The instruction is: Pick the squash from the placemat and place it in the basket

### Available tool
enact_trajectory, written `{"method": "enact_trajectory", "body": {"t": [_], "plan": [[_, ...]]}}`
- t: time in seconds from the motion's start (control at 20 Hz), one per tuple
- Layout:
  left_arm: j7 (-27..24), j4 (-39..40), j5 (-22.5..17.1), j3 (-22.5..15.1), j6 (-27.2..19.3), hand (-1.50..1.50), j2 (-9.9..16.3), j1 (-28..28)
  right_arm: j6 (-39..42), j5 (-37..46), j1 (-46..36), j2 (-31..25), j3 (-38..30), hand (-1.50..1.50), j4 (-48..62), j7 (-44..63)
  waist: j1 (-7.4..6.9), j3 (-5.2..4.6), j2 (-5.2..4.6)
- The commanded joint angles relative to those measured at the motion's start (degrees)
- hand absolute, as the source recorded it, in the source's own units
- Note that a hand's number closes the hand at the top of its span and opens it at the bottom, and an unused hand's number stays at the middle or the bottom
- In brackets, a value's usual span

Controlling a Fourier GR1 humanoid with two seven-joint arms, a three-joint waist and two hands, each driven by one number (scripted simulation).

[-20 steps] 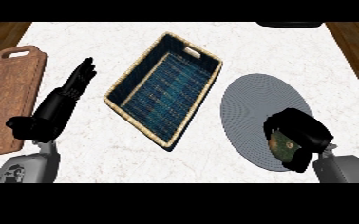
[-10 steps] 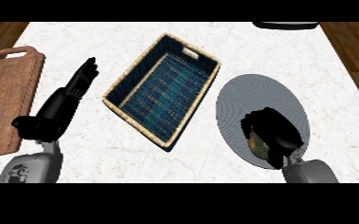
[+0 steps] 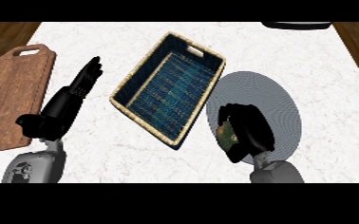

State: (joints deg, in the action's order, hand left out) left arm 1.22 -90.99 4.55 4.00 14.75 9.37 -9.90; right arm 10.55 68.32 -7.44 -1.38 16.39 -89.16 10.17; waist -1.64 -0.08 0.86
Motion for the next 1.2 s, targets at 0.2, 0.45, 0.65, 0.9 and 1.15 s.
{"method": "enact_trajectory", "body": {"t": [0.2,0.45,0.65,0.9,1.15], "plan": [[0.4,0.7,-0.1,-1.2,0.6,0.00,-0.7,-0.9,-15.2,-10.2,-6.2,1.4,9.1,1.50,-10.0,18.2,-2.81,0.36,0.66],[0.4,1.2,0.0,-2.1,1.3,0.00,-0.9,-1.1,-24.4,-9.9,-12.5,1.4,14.0,1.50,-14.3,31.3,-3.98,-0.15,0.69],[1.2,1.3,0.3,-2.3,1.0,0.00,-1.0,-2.6,-28.9,-8.0,-17.0,1.4,17.5,1.50,-15.1,42.6,-3.80,-0.38,0.69],[0.6,1.4,0.9,-2.4,1.1,0.00,-0.6,-2.4,-28.7,-1.7,-24.2,1.4,19.9,1.50,-12.0,56.1,-3.77,-0.73,0.74],[1.1,2.4,1.2,-2.7,0.5,0.00,-1.2,-3.2,-27.3,1.0,-33.2,1.4,19.0,1.50,-9.4,65.1,-4.03,-0.60,0.24]]}}
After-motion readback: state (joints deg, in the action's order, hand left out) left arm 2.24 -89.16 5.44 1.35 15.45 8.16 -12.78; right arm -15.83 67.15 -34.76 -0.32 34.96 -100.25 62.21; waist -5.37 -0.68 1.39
